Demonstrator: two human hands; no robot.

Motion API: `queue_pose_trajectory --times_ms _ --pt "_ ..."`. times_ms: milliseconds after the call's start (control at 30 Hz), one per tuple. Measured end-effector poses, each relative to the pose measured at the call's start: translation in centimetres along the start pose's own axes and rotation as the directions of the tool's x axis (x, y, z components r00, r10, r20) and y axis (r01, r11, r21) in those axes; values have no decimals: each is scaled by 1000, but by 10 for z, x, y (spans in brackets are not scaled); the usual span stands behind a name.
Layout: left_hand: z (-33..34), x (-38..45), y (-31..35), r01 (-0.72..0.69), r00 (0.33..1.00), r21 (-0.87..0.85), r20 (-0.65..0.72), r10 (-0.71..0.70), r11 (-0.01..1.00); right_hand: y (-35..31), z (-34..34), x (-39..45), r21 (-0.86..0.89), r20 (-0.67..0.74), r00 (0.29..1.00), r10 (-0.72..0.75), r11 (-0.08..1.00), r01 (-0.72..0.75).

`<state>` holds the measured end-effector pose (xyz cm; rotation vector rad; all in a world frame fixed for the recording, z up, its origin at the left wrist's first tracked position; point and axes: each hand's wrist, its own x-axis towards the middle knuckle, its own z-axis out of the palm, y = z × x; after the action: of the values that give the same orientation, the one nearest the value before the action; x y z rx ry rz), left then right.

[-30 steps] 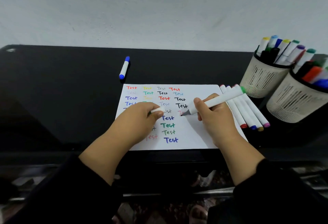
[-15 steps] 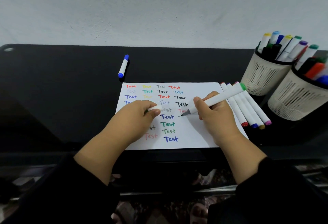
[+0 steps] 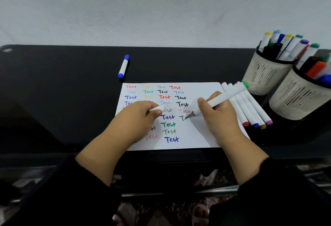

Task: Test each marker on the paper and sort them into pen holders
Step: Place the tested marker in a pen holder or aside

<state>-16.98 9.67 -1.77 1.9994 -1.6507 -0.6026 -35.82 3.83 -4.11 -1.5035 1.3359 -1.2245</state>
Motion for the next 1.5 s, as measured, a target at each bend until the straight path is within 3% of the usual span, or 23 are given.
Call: queue_pose_trajectory --times_ms 800,933,1167,1300,1500 --pt "0 1 1 -8 1000 30 29 7 1000 0 -3 3 -40 -106 994 -2 999 -3" --pt "0 0 2 -12 999 24 41 11 1000 0 -4 4 21 -132 991 22 1000 -20" --pt "0 -2 5 -22 998 -8 64 22 1000 -3 -5 2 12 -104 993 53 999 -52" --pt "0 -4 6 6 994 -108 110 6 994 -9 -7 2 148 -109 984 143 981 -126" --pt "-3 -8 14 46 987 -299 164 3 953 -29 -2 -2 458 11 976 218 866 -199"
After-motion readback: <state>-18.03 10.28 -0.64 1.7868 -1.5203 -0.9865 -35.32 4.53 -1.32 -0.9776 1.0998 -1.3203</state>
